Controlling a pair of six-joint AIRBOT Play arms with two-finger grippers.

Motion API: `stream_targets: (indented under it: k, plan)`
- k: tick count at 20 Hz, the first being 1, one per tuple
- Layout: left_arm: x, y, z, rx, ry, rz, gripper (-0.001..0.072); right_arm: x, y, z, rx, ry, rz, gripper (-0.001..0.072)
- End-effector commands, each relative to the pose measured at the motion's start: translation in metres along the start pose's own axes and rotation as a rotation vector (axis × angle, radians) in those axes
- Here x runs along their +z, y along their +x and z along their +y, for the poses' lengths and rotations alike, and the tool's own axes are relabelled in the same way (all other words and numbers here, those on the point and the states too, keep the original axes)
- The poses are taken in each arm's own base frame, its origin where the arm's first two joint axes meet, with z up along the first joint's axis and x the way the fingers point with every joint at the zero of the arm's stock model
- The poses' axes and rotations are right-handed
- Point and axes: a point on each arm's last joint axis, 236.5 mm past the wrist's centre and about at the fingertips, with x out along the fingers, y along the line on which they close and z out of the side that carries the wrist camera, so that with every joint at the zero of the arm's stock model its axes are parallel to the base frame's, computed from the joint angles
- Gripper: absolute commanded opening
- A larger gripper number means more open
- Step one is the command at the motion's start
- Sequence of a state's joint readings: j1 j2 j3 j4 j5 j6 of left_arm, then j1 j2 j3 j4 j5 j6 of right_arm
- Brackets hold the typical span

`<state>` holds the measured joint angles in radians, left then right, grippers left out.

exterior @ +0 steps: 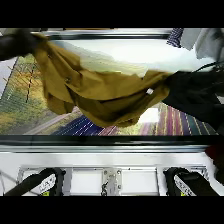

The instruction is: Fold the clothes and pants, and hang the long-sleeved shirts on hangers.

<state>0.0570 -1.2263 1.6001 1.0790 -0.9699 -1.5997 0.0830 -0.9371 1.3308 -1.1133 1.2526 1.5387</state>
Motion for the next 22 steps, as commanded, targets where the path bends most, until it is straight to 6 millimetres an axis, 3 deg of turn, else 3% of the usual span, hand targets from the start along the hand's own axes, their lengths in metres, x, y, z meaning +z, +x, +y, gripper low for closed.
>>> stream_targets:
  k: [1,3,5,8,11,13,17,22]
  plan:
    - [-0.069,0.094,0.026,0.023,-0.109,0.230,0.0709,-0.049,0.066,-0.053,-0.088,0.104,0.140,0.0012]
    - [-0.113,0.105,0.039,0.051,-0.146,0.396,0.0648,-0.072,0.088,-0.066,-0.097,0.139,0.222,0.0013]
    - [-0.160,0.097,0.044,0.066,-0.151,0.539,0.0649,-0.082,0.098,-0.071,-0.102,0.154,0.264,0.0013]
    - [-0.237,0.072,0.027,0.060,-0.140,0.649,0.0649,-0.081,0.100,-0.073,-0.104,0.156,0.260,0.0013]
    - [-0.333,0.043,0.008,0.084,-0.192,0.753,0.0650,-0.078,0.101,-0.073,-0.104,0.153,0.250,0.0013]
    - [-0.377,0.039,0.002,0.105,-0.238,0.747,0.0649,-0.076,0.102,-0.073,-0.105,0.152,0.239,0.0013]
    - [-0.426,0.047,-0.003,0.150,-0.383,0.763,0.0650,-0.076,0.102,-0.073,-0.105,0.151,0.237,0.0013]
    - [-0.458,0.074,-0.035,0.123,-0.371,0.838,0.0650,-0.076,0.102,-0.073,-0.105,0.151,0.238,0.0013]
